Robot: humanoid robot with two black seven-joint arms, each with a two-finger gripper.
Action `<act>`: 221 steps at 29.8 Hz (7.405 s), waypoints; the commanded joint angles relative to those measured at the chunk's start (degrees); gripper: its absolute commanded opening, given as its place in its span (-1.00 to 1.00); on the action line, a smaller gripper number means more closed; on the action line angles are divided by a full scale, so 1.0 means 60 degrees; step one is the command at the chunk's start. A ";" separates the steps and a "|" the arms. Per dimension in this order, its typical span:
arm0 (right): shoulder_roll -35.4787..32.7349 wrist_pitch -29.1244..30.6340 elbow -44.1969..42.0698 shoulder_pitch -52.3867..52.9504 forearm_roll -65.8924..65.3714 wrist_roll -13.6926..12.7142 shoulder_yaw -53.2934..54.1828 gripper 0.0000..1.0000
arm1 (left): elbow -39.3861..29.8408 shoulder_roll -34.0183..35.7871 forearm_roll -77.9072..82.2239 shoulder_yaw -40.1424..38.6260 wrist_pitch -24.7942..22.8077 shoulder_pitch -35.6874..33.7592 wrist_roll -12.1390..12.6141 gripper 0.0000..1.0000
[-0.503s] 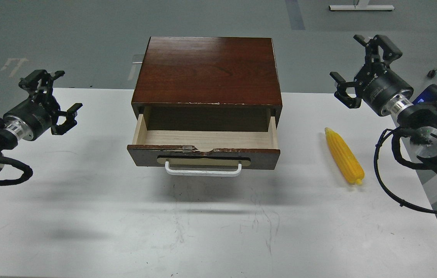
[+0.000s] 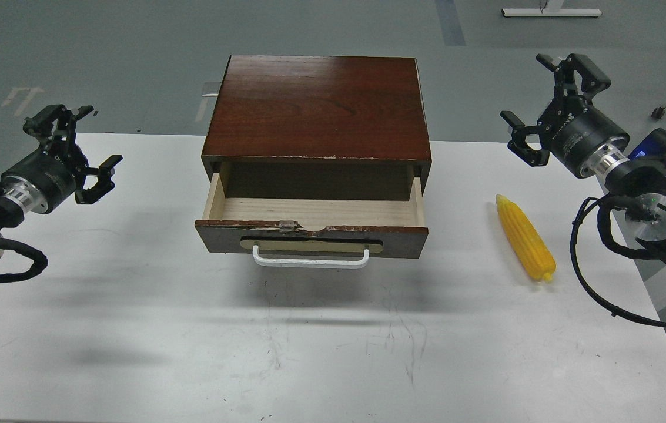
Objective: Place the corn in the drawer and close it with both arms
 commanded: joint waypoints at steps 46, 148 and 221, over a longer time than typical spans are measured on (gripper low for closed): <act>-0.0982 0.0025 0.0276 0.0058 -0.0019 0.0148 -0.0222 1.00 | -0.0015 0.0011 -0.0060 0.0052 0.0000 -0.0008 -0.0018 0.96; 0.3808 -0.5556 -0.0632 0.6430 -1.6557 0.1915 -0.7385 -0.81 | -0.0015 0.0860 -0.0060 -0.0006 0.0000 -0.0066 -0.0077 0.96; -0.0601 -0.0503 -0.1100 -0.0410 -0.0121 -0.0950 0.0071 0.97 | -0.2847 0.2760 0.2683 -0.0064 0.0000 -0.0710 -0.2414 0.96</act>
